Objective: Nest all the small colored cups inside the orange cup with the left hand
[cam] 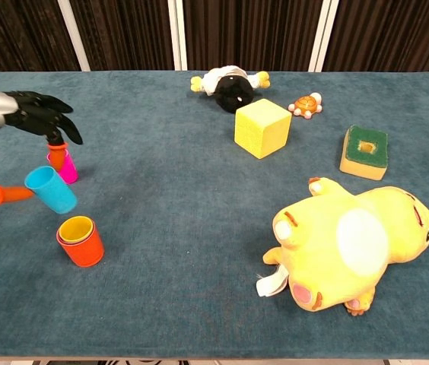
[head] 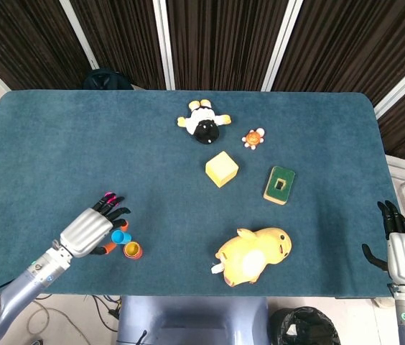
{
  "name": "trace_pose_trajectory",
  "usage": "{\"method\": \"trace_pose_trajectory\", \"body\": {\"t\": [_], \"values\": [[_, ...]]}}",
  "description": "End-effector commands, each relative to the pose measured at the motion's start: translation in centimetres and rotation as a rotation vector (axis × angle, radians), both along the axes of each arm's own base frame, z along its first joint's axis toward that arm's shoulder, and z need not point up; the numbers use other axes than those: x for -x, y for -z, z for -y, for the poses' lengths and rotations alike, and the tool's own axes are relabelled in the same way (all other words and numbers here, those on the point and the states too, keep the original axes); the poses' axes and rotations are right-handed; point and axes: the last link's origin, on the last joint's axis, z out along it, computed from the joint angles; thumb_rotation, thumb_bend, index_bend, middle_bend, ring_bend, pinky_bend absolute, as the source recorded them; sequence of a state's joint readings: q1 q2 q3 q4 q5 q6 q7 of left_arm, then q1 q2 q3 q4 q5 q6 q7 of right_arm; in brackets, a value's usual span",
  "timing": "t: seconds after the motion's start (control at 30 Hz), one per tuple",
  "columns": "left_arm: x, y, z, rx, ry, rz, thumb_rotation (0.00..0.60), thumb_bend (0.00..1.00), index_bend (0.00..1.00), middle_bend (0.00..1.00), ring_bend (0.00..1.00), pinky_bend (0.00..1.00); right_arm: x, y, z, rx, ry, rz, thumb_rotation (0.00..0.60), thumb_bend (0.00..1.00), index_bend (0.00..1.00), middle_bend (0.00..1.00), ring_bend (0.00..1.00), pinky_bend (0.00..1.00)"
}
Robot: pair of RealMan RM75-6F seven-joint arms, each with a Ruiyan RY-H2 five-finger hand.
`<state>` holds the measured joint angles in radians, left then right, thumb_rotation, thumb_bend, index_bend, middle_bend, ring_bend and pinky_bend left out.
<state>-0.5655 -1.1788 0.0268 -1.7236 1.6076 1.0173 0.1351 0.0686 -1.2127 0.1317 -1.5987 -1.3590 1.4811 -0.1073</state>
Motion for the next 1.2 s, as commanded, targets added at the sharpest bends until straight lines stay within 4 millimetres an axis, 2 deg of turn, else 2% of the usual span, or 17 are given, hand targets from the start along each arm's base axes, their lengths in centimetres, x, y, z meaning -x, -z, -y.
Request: {"method": "trace_pose_trajectory", "body": {"t": [0.03,0.73,1.03,1.13,1.2], "values": [[-0.5,0.6,0.1,0.015,0.005,0.006,0.6,0.31,0.48,0.21,0.0,0.0,0.0,0.0,0.0,-0.001,-0.001,0.002,0.6,0.34,0.07,0.08,0.19,0.1],[-1.2,1.4,0.6,0.04,0.025,0.004,0.6,0.31,0.48,0.21,0.0,0.0,0.0,0.1,0.1,0.005,0.006,0.003,0.6,0.34,0.07,0.08,0.19,0.1],[-0.8,1.8,1.0,0.06,0.019,-0.021,0.6,0.31,0.48,0.2,0.0,0.0,0.0,-0.1,0.1,0.011,0.008,0.009,0.6,0.34,0.07,0.08,0.19,0.1],[-0.7,2.0,1.1,0.068,0.02,-0.032,0.6,0.3,0.46,0.2,0.0,0.0,0.1,-0.2,0.1,0.015,0.01,0.011,0.6,0.34,0.07,0.08,0.19,0.1],[-0.7,2.0,1.1,0.07,0.02,-0.039,0.6,0.29,0.42,0.19,0.0,0.0,0.1,-0.2,0.1,0.016,0.011,0.012,0.6,0.34,0.07,0.08,0.19,0.1]]}}
